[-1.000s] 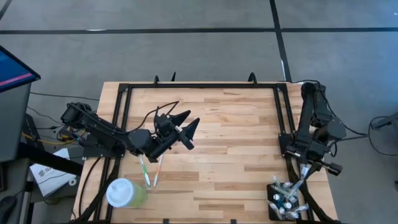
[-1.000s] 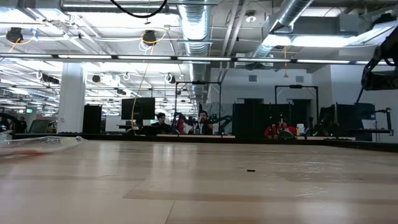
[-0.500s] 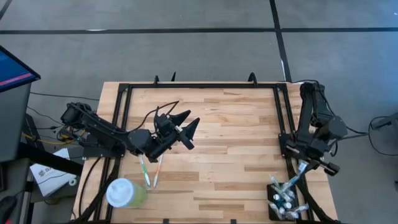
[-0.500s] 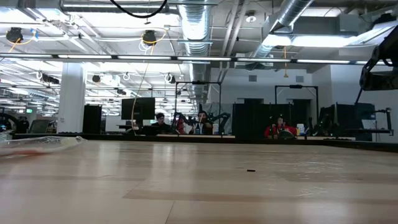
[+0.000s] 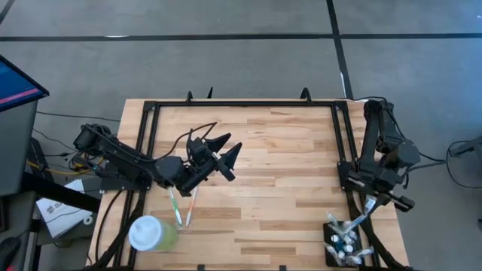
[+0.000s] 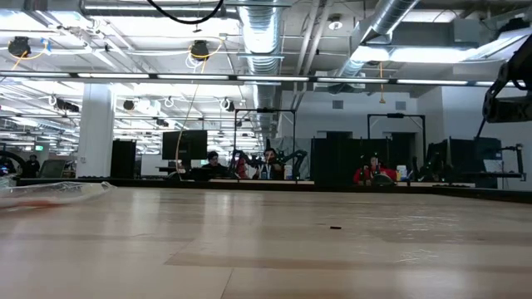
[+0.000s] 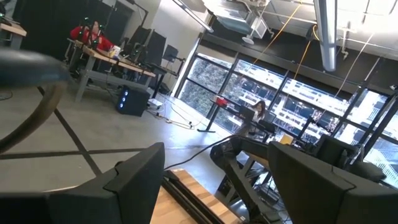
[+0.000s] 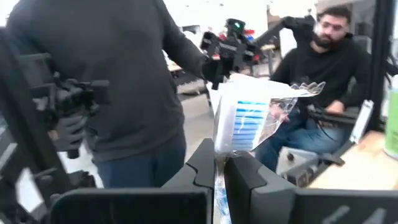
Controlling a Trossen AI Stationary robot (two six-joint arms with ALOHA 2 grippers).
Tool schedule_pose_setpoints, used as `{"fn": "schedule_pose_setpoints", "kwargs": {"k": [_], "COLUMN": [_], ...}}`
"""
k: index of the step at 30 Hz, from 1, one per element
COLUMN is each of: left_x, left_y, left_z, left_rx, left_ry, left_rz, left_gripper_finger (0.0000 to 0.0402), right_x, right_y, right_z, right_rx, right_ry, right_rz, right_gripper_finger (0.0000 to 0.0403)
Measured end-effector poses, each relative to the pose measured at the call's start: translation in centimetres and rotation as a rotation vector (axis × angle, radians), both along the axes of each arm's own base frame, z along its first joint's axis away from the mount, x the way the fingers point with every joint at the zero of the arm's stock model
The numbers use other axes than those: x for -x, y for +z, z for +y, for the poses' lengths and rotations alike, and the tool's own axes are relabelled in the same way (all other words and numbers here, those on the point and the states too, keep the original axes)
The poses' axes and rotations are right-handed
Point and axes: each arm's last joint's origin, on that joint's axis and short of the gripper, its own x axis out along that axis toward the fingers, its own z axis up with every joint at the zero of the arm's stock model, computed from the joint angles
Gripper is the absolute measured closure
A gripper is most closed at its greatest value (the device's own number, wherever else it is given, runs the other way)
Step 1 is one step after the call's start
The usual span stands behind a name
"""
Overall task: Pick & Place toothbrushing station
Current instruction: Put the blue toothbrush into the black organizer
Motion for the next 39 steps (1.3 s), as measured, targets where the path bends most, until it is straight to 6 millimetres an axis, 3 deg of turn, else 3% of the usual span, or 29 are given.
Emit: {"fn": "schedule_pose_setpoints", "kwargs": {"k": [9,12,19,39], "left_x": [0.0,0.0,0.2,0.2], "left_y": [0.0,0.0,-0.1,-0.1], "left_z": [0.0,-0.2,-0.6,-0.6], "left_rx": [0.002,0.001,0.0,0.014], "left_ry": [-0.005,-0.016,-0.029,-0.031], "left_rz": [0.0,-0.001,0.001,-0.011], "left_gripper_finger": [0.0124,0.0124,0.0124,0.0124], "right_x": [1.0,1.1,1.0,0.0], "right_y": [3.0,2.9,1.8,-0.1], "right_z": [-3.6,-3.9,-2.7,0.9], "right_rx": [-0.09,-0.041,0.058,0.302], "right_ry": [0.023,0.031,0.105,0.034], "right_rz": [-0.043,0.031,0.18,0.299], "right_gripper_finger": [0.0398,0.0398,0.0398,0.0398]}}
